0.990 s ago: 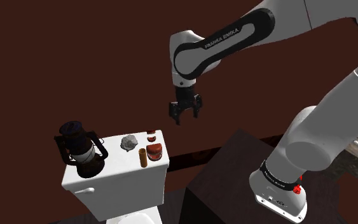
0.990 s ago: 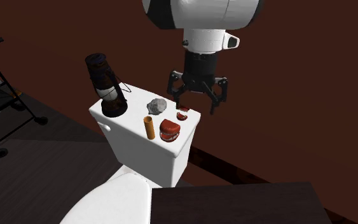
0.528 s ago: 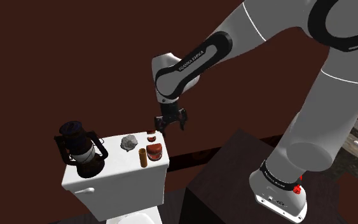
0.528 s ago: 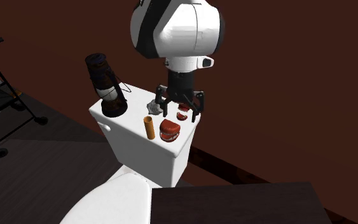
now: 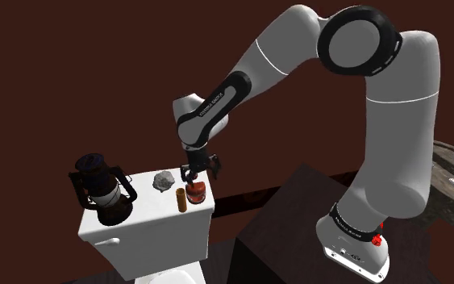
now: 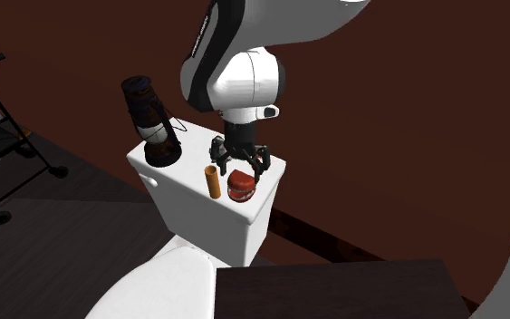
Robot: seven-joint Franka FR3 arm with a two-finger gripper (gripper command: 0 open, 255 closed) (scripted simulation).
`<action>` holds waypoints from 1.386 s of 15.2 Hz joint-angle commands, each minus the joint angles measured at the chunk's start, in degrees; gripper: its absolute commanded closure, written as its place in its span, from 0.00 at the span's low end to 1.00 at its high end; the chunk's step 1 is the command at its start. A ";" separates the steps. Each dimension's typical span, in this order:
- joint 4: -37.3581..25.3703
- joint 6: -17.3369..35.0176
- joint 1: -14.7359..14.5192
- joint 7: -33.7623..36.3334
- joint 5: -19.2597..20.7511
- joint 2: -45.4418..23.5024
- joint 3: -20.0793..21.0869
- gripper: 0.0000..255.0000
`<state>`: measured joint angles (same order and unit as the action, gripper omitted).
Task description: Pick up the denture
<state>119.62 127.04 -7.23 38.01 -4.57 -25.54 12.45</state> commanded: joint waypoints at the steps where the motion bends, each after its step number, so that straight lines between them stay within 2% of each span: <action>1: -4.17 0.16 -0.73 1.32 0.77 -4.99 -0.64 0.00; 4: -8.83 0.24 -1.83 2.87 1.30 -10.36 -1.25 0.00; 13: -10.32 3.79 -2.34 2.70 1.86 -15.43 -1.83 0.00; 14: -10.23 3.80 -2.28 2.63 1.86 -15.35 -1.84 1.00; 21: -10.23 3.84 -2.33 2.68 1.85 -15.39 -1.83 1.00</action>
<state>109.40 130.75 -9.55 40.70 -2.73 -40.82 10.65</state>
